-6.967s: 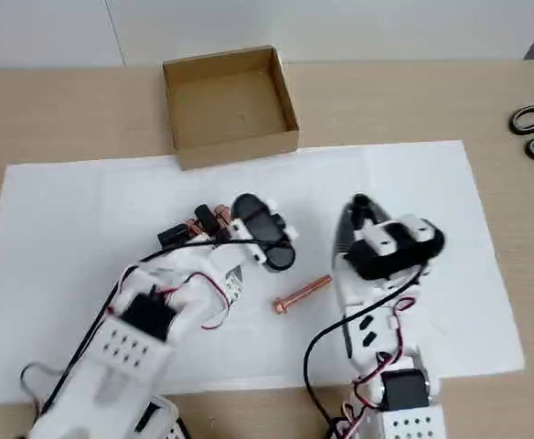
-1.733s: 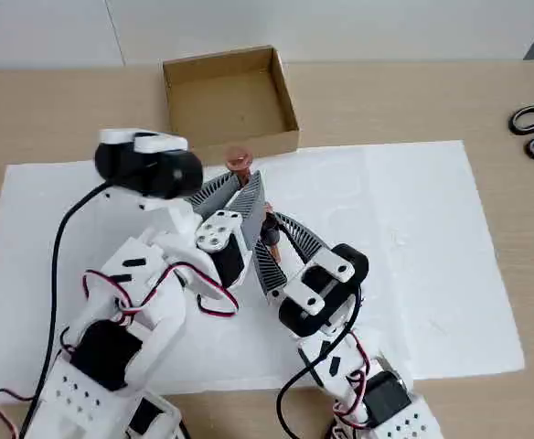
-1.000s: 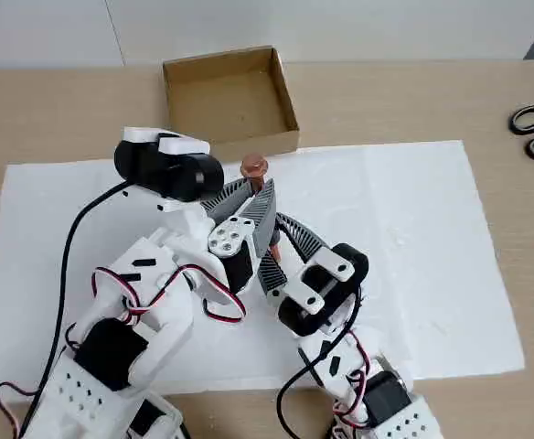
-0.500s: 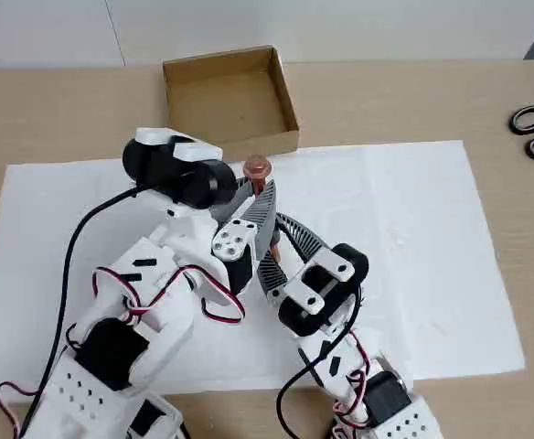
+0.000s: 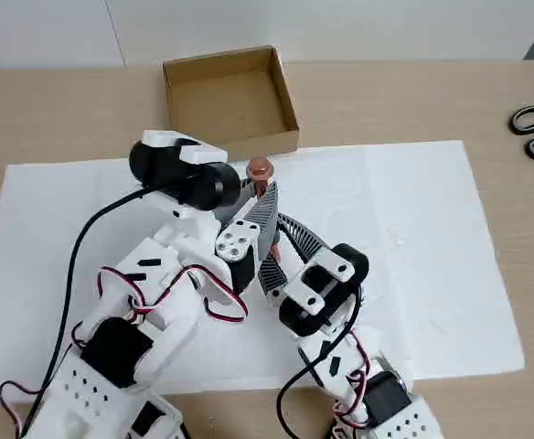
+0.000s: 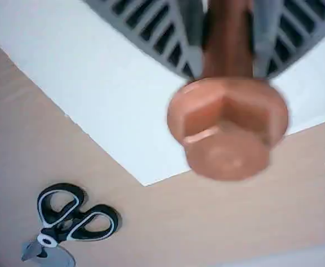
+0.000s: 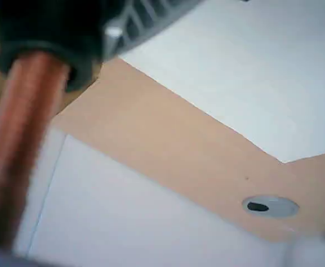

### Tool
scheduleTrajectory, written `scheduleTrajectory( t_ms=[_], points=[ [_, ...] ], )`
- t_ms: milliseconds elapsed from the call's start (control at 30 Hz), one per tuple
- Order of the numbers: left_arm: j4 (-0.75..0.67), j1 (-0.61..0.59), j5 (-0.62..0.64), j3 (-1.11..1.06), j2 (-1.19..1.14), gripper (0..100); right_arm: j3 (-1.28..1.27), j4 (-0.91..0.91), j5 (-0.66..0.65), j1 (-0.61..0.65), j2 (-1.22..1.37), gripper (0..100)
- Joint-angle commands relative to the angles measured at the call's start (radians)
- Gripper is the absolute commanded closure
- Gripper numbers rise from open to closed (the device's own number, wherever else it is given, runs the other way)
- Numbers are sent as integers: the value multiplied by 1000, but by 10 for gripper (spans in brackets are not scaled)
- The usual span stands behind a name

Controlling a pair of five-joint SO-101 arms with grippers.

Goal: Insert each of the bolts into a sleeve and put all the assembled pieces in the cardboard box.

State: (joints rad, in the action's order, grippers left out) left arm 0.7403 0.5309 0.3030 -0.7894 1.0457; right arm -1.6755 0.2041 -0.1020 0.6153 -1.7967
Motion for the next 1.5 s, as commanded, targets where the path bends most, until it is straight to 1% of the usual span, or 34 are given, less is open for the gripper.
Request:
scheduleTrajectory(
  t_ms=[0,100,167,333,533,667,833,1133,1367,1467],
  points=[
    [-5,0,-6,7,3,994,-8,-31,9,5,-18,995],
    [95,0,-6,7,3,994,-8,-31,9,5,-18,995],
    [130,0,-5,7,6,994,-6,-31,9,5,-18,995],
    [123,0,-5,-4,80,994,-6,-31,9,5,-18,995],
    [118,5,-8,-87,107,994,-6,-31,9,5,-18,995],
    [118,18,-81,-108,106,994,-6,-31,9,5,-18,995],
    [118,28,-89,-107,106,994,-6,-31,9,5,-18,995],
    [124,29,-87,-77,-9,994,-5,-31,9,5,-18,995],
    [126,29,-87,-12,-28,994,-5,-31,9,5,-18,995],
    [164,29,-92,-8,-32,990,-5,-31,8,5,-18,995]
  ],
)
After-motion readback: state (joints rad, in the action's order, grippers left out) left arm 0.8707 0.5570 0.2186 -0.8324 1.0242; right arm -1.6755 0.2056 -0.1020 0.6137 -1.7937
